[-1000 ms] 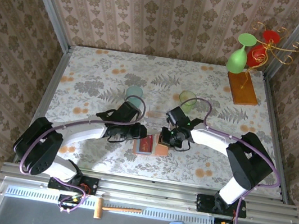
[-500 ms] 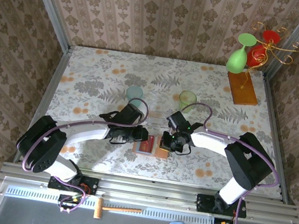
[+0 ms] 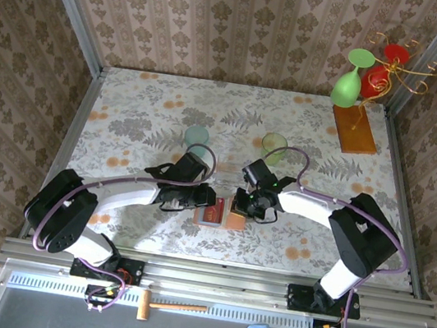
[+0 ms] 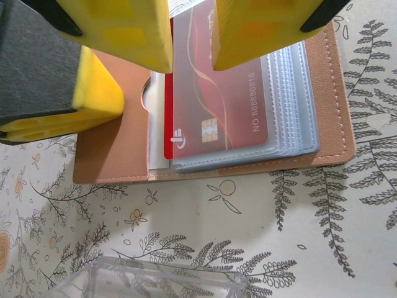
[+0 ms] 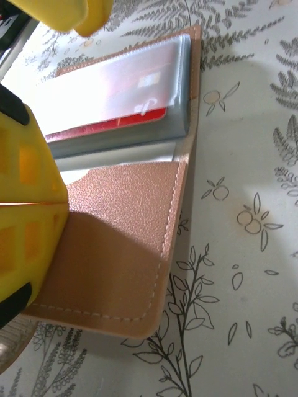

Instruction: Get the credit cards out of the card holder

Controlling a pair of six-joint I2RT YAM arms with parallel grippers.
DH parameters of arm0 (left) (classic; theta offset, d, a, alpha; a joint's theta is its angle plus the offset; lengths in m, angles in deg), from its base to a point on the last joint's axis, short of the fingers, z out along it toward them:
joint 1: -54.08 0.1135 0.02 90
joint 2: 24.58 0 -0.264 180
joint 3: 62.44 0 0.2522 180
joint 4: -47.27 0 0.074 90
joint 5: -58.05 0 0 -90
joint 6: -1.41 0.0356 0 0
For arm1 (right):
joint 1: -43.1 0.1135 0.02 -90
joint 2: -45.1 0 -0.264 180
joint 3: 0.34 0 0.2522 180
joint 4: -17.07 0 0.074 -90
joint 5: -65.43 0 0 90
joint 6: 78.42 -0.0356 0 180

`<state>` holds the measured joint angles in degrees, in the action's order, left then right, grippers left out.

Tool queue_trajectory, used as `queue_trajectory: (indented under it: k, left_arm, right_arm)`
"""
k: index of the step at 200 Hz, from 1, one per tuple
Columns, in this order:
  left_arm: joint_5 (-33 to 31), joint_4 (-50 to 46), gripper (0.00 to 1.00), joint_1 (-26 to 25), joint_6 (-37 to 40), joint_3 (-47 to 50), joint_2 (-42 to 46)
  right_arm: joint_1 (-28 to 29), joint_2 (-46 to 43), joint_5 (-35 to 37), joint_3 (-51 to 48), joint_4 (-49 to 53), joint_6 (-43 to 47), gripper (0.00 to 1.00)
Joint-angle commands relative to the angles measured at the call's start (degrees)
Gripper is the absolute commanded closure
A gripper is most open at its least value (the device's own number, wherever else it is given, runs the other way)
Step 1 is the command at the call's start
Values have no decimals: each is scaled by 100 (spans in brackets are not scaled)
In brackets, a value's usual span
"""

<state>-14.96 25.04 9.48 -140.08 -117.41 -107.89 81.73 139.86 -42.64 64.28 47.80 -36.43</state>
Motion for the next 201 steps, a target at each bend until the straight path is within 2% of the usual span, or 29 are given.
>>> queue_trajectory:
  k: [1,25,43,86,97,122,173,201]
  left_arm:
    - [163,159,77,-27,-123,103,0]
    - [133,205,78,-43,-168,131,-51]
    - [137,188,79,-37,-186,122,-124]
    - [62,-96,80,-39,-182,82,-250]
    - [28,-221,80,-28,-166,51,-294]
    - [33,-242,81,-25,-186,52,-326]
    - [14,-237,81,-17,-195,61,-351]
    - [14,-259,81,-16,-195,52,-362]
  right_arm:
    - [43,-389,7,71,143,-50,92]
    - [47,-394,-222,79,-90,-141,90]
    - [54,-328,-493,19,-493,-180,77]
    - [52,-168,-825,-181,-1371,-433,68]
    - [55,-41,-855,-161,-1409,-437,68]
    - [56,161,-961,-160,-1532,-496,79]
    - [65,372,-1041,-155,-1496,-516,80]
    - [73,460,-1041,-170,-1444,-501,84]
